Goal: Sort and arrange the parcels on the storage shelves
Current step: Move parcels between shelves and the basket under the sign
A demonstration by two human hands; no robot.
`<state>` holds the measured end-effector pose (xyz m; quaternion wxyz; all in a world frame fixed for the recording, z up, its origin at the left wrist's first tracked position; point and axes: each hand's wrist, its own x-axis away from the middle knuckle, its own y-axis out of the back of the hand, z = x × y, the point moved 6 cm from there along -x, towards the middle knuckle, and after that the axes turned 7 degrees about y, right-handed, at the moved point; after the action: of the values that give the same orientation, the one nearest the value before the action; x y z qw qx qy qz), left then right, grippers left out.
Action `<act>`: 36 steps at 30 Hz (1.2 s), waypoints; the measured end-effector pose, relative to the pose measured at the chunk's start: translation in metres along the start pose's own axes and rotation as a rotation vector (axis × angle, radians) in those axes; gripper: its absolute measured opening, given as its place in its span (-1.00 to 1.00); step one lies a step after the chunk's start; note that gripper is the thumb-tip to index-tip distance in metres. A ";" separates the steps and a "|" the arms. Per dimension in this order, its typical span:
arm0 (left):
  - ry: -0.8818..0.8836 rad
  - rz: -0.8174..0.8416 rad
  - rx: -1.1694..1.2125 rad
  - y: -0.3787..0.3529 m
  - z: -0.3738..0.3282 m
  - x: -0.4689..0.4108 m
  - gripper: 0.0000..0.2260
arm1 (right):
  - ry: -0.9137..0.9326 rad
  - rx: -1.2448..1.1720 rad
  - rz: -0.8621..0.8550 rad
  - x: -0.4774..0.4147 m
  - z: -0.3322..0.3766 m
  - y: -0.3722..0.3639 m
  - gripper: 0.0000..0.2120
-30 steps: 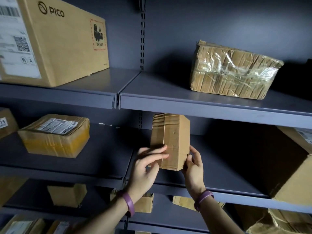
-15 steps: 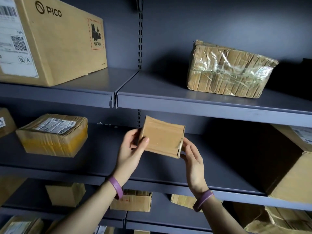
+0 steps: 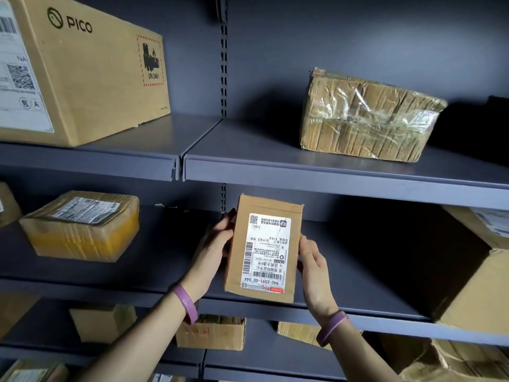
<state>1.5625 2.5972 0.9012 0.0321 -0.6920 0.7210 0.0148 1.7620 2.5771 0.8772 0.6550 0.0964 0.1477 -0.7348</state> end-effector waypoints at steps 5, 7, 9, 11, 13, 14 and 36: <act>0.048 -0.186 0.112 0.008 0.019 -0.008 -0.88 | 0.017 -0.034 0.001 -0.005 -0.009 0.004 -0.60; 0.111 -0.228 0.148 0.010 0.024 -0.016 -0.93 | -0.001 -0.092 -0.030 -0.008 -0.012 0.006 -0.76; 0.232 -0.187 0.152 0.006 0.032 -0.024 -0.79 | -0.031 -0.105 -0.042 -0.012 -0.016 0.007 -0.82; 0.287 -0.146 0.126 0.001 0.038 -0.029 -0.77 | -0.080 -0.112 -0.020 -0.016 -0.024 0.007 -0.80; 0.285 -0.148 0.076 -0.001 0.046 -0.031 -0.84 | -0.130 -0.112 0.008 -0.018 -0.035 0.006 -0.79; 0.291 -0.169 0.066 -0.002 0.051 -0.031 -0.84 | -0.156 -0.103 0.013 -0.018 -0.042 0.007 -0.79; -0.188 0.039 -0.080 -0.067 -0.024 0.033 -0.74 | -0.058 0.095 -0.239 0.028 0.002 0.071 -0.80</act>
<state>1.6271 2.5595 0.9239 0.0714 -0.6742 0.7270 0.1091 1.8292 2.5436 0.8629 0.5615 0.0876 0.1041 -0.8162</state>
